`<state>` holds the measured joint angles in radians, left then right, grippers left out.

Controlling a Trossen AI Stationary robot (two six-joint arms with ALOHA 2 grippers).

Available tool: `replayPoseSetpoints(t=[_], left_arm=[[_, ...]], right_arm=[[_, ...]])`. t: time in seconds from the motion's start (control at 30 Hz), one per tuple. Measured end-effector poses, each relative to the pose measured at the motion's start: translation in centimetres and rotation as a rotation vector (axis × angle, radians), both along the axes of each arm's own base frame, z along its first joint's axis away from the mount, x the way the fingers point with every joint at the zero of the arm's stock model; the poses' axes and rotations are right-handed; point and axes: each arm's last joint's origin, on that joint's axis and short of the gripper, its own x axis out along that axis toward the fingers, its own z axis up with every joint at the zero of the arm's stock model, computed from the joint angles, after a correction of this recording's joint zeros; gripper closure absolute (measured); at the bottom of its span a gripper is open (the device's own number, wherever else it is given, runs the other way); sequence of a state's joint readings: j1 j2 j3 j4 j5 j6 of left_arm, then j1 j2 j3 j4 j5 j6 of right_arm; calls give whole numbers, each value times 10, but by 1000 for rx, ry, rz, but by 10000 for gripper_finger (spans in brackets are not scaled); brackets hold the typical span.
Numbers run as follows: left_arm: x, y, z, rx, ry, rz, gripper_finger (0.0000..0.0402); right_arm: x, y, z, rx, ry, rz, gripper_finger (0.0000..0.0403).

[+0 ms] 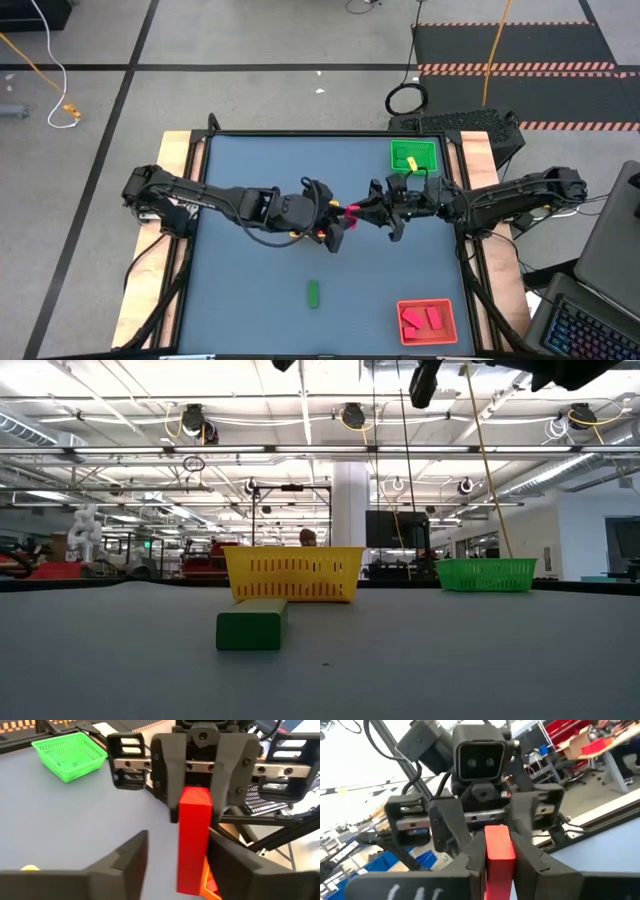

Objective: Sort & place blocks by color
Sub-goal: Put the red block into the orange basket

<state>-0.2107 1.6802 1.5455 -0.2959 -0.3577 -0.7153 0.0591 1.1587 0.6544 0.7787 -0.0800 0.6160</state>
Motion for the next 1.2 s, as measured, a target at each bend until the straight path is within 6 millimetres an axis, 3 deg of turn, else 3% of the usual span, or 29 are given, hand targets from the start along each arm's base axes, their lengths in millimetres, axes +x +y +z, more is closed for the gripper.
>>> replayPoseSetpoints(t=[0.2, 0.4, 0.57, 0.77, 1.0, 1.2], left_arm=[[-7, 1, -1, 45, 71, -34, 137], [-17, 16, 6, 57, 105, 2, 114], [-17, 35, 8, 62, 106, 47, 124], [-22, 74, 0, 135, 220, 216, 152], [-33, 131, -7, 238, 371, 349, 183], [-39, 164, -6, 364, 443, 344, 202]], right_arm=[[-9, 0, 7, 6, -1, 41, 357], [-33, 5, 4, 57, 219, 261, 357], [-59, 8, -7, 141, 472, 378, 357], [-82, 14, -21, 264, 731, 454, 357], [-95, 30, -33, 483, 1009, 515, 357], [-100, 48, -41, 634, 1204, 466, 357]])
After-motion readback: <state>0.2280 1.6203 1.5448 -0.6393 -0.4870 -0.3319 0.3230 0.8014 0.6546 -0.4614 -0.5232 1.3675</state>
